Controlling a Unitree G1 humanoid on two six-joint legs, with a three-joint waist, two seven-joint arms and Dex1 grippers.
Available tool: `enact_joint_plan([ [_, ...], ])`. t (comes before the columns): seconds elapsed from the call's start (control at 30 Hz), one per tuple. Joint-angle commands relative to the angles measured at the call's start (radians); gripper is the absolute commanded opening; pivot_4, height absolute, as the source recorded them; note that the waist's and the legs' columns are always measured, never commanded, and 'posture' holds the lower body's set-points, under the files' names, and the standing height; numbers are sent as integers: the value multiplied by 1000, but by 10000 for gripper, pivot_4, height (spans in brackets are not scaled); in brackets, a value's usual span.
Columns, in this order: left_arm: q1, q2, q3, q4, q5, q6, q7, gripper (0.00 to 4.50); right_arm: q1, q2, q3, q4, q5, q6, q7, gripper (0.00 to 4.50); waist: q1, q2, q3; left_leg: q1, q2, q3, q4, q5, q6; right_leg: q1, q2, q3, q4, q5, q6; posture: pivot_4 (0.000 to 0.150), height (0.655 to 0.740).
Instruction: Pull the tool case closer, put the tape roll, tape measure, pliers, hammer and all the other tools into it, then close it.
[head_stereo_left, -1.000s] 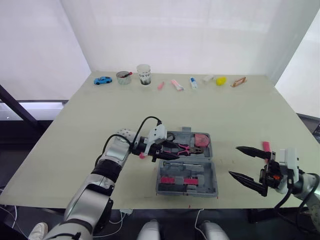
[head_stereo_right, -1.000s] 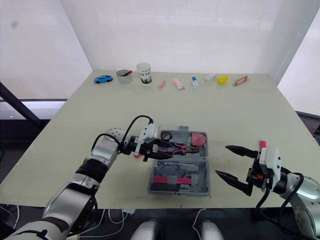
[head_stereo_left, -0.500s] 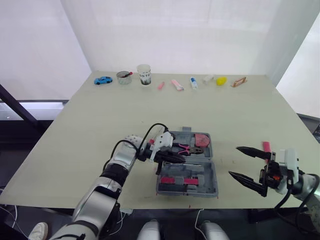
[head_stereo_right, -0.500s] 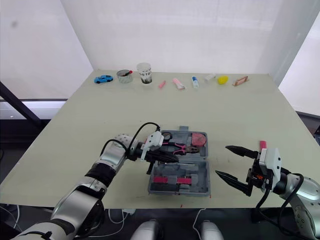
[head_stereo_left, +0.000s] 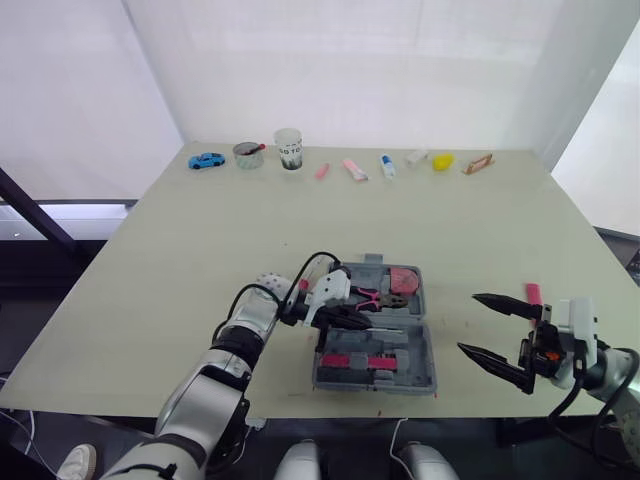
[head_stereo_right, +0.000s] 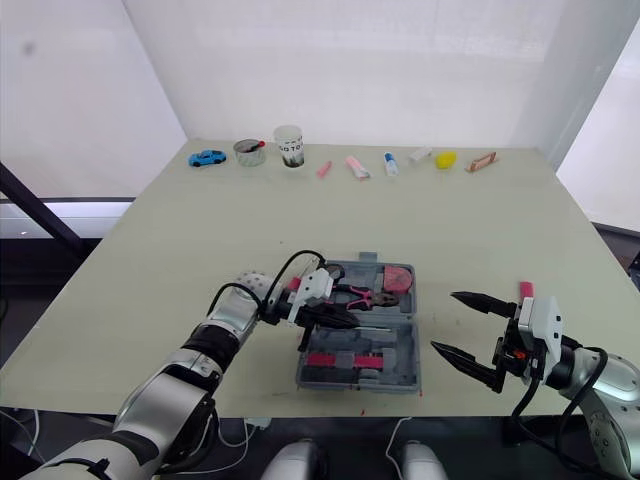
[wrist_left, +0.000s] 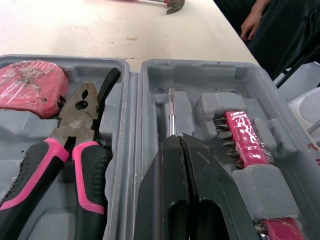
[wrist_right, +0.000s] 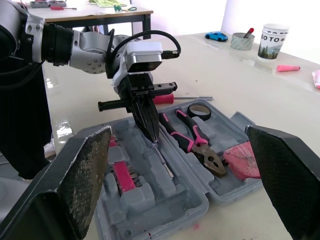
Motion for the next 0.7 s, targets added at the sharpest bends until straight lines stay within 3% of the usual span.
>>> enact_joint_plan([
  [0.03, -17, -4, 7, 9, 11, -27, 11, 248, 1, -1, -13, -17, 7, -23, -1, 45000, 0, 0, 0, 0, 0, 0, 0, 0, 0, 0, 0, 0, 0, 0, 0, 1500, 7400],
  [0.7, -35, -25, 6, 104, 58, -90, 38, 248, 3, -6, -20, -18, 9, -22, -1, 45000, 0, 0, 0, 0, 0, 0, 0, 0, 0, 0, 0, 0, 0, 0, 0, 1500, 7400],
])
